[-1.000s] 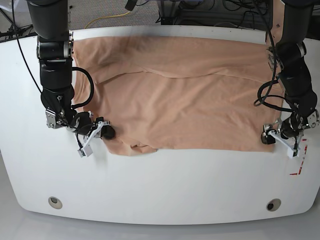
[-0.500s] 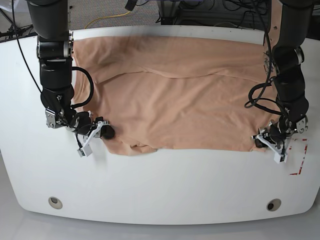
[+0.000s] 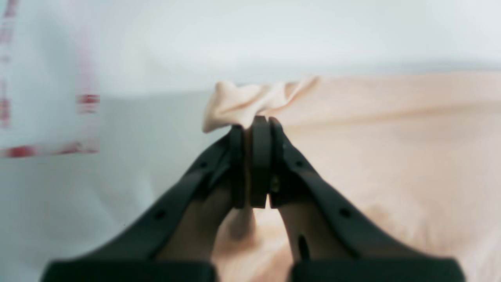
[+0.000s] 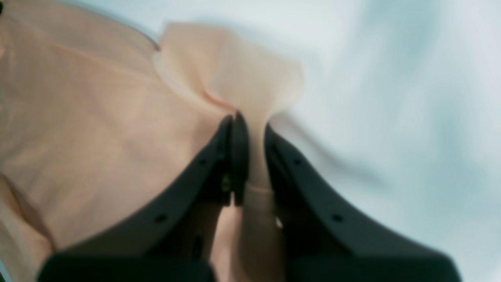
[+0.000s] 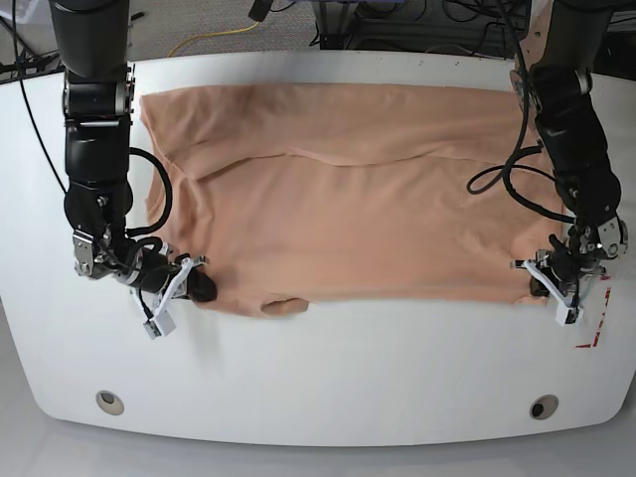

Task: Fold the T-shirt properly
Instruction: 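Grasp the hem corner with the left gripper, right gripper holding the other corner, then fold the hem over toward the collar with both grippers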

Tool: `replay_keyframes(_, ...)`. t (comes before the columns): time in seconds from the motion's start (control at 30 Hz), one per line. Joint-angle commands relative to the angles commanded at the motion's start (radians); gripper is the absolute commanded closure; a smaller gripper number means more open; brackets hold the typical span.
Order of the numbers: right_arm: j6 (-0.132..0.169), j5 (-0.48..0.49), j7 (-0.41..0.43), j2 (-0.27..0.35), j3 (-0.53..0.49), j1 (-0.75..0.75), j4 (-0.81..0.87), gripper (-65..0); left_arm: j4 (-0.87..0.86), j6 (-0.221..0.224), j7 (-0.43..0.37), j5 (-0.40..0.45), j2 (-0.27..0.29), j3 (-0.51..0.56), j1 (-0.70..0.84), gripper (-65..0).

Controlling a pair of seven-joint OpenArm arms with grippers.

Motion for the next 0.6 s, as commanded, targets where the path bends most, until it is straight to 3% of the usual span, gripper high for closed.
replay_keyframes(0.13, 0.0, 0.002, -0.064, 0.015, 0.002, -0.003, 0.104, 0.0, 0.152, -0.054, 0.044, 0.0, 0.005, 0.002, 0.069, -0.4)
replay_keyframes(0.23, 0.0, 0.002, -0.133, 0.023, 0.058, -0.041, 0.199, 0.0, 0.253, -0.087, 0.091, 0.0, 0.005, -0.003, 0.107, -0.4)
replay_keyframes(0.37, 0.0, 0.0, -0.23, 0.02, 0.186, -0.11, 0.353, 0.0, 0.408, -0.087, 0.157, 0.0, 0.005, -0.005, 0.183, -0.4)
replay_keyframes(0.6, 0.0, 0.002, -0.373, 0.009, 0.305, -0.25, 0.594, 0.0, 0.621, -0.087, 0.196, 0.0, 0.005, -0.023, 0.334, -0.4)
